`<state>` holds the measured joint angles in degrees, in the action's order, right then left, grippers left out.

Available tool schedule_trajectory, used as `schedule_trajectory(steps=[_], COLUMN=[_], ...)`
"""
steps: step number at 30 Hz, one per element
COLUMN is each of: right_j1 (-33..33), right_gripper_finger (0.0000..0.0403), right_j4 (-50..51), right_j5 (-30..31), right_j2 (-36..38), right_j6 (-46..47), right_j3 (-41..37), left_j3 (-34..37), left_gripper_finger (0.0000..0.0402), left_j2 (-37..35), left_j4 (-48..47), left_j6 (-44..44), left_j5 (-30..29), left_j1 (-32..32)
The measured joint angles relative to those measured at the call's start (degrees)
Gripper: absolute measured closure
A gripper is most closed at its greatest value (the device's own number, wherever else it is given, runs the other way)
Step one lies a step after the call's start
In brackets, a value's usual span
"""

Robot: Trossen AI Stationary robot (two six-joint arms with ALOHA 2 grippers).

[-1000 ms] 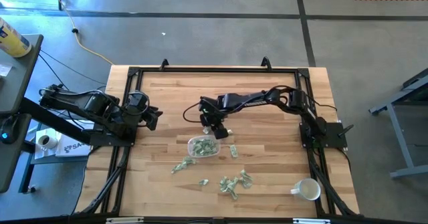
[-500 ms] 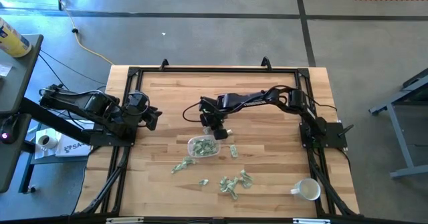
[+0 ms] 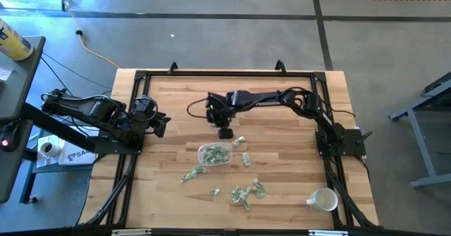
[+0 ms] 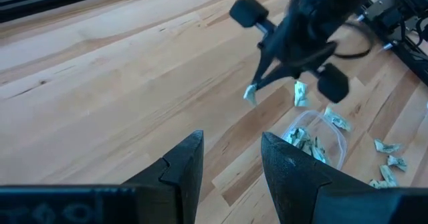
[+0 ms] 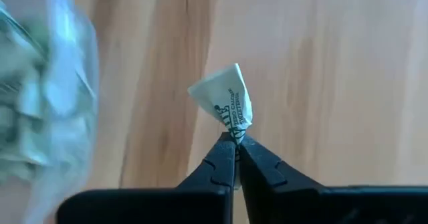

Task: Pick and place Stevia / Truvia into bins
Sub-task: Put the green stevia packet into the transparent bin

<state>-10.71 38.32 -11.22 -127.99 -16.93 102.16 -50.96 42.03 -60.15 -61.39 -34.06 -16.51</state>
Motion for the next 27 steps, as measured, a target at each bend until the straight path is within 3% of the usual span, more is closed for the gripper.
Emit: schedule_trajectory(steps=[8,14,23,27], right_j1=[1.06,4.15,11.11,12.43], right_gripper_finger=[0.0399,0.04,0.04,0.0396], right_j4=[8.8,14.71,16.59,15.81], right_j5=[-4.62,-8.37,-8.16,-4.61], right_j2=[0.2,0.22,0.22,0.22], right_j6=[-1.09,-1.09,-1.11,-1.05], right_j3=[8.9,9.48,9.45,9.45], left_j3=[0.0,0.02,0.04,0.09], left_gripper_finger=[0.0218,0.0218,0.0218,0.0218], left_j2=[0.01,0.01,1.33,2.87], left_j4=[0.15,0.96,1.65,2.22], left_j6=[-0.62,-0.66,-0.55,-0.44], left_j5=[-0.05,-0.24,-0.17,-0.17], left_j1=[0.0,0.0,0.0,0.0])
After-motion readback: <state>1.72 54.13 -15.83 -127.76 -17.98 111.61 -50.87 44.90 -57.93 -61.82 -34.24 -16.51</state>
